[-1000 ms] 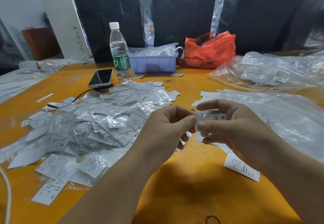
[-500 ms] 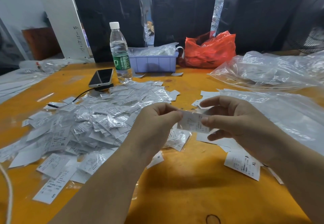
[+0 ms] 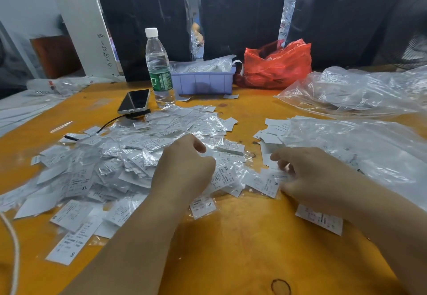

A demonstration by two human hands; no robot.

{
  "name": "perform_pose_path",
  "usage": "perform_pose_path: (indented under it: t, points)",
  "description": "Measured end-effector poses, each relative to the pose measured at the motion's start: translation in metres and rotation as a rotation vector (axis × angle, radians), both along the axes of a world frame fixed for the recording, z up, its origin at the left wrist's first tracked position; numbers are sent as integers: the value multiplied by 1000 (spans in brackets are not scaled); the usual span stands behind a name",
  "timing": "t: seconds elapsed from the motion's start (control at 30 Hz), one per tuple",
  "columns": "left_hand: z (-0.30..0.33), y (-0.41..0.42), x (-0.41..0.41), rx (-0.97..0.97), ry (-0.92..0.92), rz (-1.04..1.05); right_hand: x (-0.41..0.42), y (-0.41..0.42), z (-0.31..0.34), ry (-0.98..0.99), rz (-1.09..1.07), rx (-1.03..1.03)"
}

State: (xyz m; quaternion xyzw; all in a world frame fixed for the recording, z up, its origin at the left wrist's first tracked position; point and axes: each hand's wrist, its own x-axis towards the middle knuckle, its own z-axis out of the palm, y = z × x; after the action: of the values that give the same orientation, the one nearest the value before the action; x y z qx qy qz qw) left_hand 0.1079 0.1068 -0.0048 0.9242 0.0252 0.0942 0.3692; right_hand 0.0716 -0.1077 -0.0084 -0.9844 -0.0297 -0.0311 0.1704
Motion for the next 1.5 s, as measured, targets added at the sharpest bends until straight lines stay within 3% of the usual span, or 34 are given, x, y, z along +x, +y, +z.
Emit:
perform_pose_path:
  t: [0.17, 0.27, 0.4, 0.5, 0.67, 0.83, 0.93, 1.03, 1.13, 1.2, 1.27, 1.33, 1.5]
  points:
    - [-1, -17, -16, 1, -26, -338, 0, 0, 0, -67, 39, 26]
    - [-5, -29, -24, 193, 19, -520, -1, 2, 0, -93, 63, 55]
    - [-7, -27, -21, 426, 41, -431, 0, 2, -1, -90, 40, 63]
    - [-7, -21, -17, 422, 8, -350, 1, 1, 0, -27, 13, 54]
    - [-7, -23, -19, 362, -13, -351, 1, 1, 1, -98, 10, 98]
    - [-5, -26, -21, 37, -72, -419, -1, 6, -1, -166, 57, 161]
    - [-7, -28, -21, -62, -51, -453, -2, 8, 3, -256, 117, 284]
    - [-7, -30, -18, -214, 51, -480, -3, 9, 10, -262, 213, 551]
    - [-2, -32, -17, -565, 256, -483, -2, 10, 13, -241, 240, 767]
    - [0, -32, -18, -676, 300, -461, -2, 10, 15, -217, 284, 852]
    - [0, -32, -18, -726, 275, -432, -4, 9, 16, -144, 344, 827]
    - [0, -30, -17, -746, 213, -407, -5, 8, 15, -98, 337, 673]
    - [2, -30, -20, -701, 118, -396, -20, 2, 20, -146, 210, 410]
